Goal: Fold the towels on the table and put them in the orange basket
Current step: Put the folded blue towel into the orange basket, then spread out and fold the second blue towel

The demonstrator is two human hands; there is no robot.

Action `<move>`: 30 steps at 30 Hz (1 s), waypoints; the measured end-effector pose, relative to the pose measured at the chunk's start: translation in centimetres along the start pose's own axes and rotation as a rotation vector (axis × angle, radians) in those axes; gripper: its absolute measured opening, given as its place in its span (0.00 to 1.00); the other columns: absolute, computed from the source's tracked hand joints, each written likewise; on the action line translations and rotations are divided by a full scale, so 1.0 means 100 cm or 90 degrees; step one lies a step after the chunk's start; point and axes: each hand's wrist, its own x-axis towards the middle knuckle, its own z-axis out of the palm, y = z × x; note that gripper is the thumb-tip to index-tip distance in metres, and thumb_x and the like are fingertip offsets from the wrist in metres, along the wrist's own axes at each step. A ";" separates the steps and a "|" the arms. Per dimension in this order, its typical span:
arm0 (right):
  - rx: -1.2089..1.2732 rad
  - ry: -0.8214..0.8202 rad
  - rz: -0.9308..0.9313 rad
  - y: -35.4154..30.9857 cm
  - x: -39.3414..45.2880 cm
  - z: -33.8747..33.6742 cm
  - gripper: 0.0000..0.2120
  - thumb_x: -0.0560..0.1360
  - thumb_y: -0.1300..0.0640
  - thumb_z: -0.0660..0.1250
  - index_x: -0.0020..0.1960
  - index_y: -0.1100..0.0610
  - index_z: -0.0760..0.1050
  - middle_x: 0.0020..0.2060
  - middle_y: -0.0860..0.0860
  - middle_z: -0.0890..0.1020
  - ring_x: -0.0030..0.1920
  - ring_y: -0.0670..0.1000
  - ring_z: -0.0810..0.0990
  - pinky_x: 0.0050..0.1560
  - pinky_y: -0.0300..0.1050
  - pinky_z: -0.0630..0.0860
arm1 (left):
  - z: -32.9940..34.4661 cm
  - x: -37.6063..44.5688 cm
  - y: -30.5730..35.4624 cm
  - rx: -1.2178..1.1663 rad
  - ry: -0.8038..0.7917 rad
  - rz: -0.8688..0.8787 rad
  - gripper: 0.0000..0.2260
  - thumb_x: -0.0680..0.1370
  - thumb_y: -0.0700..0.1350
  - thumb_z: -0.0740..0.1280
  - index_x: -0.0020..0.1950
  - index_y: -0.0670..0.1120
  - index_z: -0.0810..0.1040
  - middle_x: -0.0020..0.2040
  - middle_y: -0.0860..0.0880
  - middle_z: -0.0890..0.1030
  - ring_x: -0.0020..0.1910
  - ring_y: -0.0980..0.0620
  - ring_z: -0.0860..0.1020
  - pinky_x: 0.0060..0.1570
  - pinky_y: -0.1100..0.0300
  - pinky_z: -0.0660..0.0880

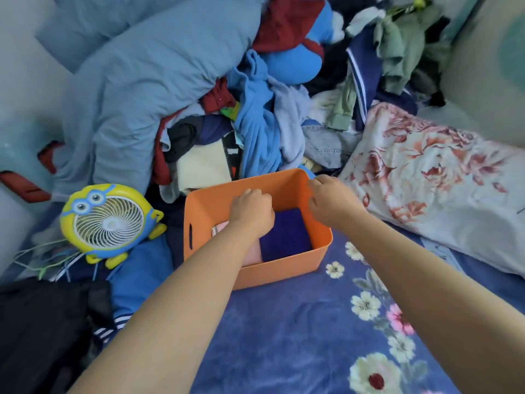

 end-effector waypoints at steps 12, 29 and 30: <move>-0.061 0.135 0.156 -0.028 -0.271 -0.129 0.15 0.76 0.62 0.55 0.61 0.62 0.69 0.61 0.58 0.72 0.61 0.58 0.71 0.56 0.49 0.72 | -0.117 -0.198 0.111 0.049 0.062 0.175 0.13 0.79 0.43 0.55 0.59 0.41 0.74 0.62 0.42 0.73 0.63 0.42 0.68 0.58 0.51 0.67; -0.157 0.249 0.734 0.068 -0.802 -0.208 0.15 0.75 0.59 0.57 0.59 0.62 0.72 0.61 0.57 0.72 0.62 0.59 0.70 0.59 0.52 0.73 | -0.152 -0.512 0.522 -0.009 0.131 0.759 0.13 0.77 0.44 0.56 0.56 0.42 0.76 0.58 0.41 0.76 0.58 0.41 0.74 0.54 0.53 0.69; -0.157 0.244 0.733 0.070 -0.808 -0.209 0.14 0.75 0.59 0.57 0.59 0.62 0.72 0.61 0.57 0.72 0.62 0.59 0.69 0.59 0.52 0.73 | -0.151 -0.515 0.528 -0.019 0.144 0.768 0.13 0.77 0.45 0.57 0.55 0.42 0.76 0.58 0.41 0.76 0.57 0.41 0.74 0.53 0.54 0.69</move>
